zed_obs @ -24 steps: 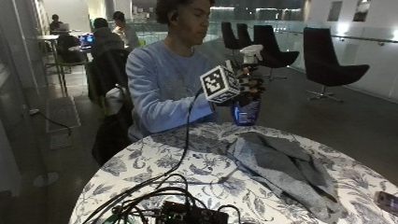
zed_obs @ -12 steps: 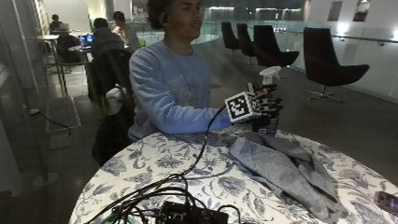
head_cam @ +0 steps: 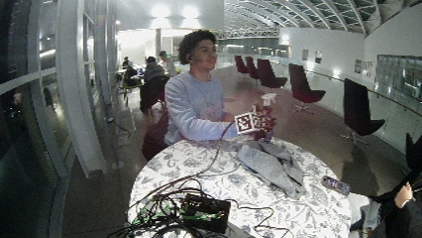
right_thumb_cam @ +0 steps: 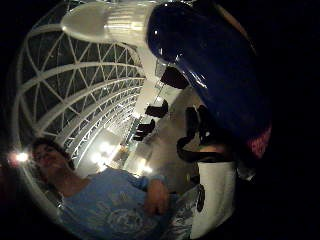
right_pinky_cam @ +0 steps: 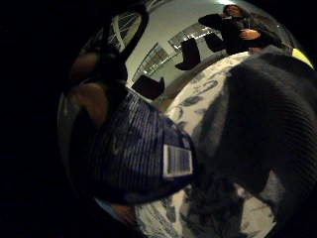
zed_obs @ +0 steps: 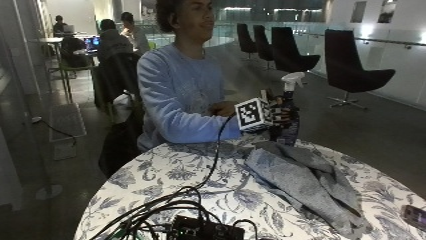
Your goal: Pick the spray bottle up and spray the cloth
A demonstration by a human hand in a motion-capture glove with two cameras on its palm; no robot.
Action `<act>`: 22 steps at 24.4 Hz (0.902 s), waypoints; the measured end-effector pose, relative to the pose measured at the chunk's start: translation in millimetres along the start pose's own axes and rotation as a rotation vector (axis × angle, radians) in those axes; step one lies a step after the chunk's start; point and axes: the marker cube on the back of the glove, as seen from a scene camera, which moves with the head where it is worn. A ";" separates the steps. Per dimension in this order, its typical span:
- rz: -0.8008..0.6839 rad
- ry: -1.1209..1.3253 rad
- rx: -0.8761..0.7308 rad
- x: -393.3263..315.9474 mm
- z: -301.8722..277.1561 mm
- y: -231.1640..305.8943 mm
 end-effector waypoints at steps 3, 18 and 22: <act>-0.017 0.051 -0.032 -5.3 -32.5 23.8; 0.141 0.754 -0.001 25.4 -272.9 212.8; 0.175 0.810 0.011 30.8 -292.3 238.2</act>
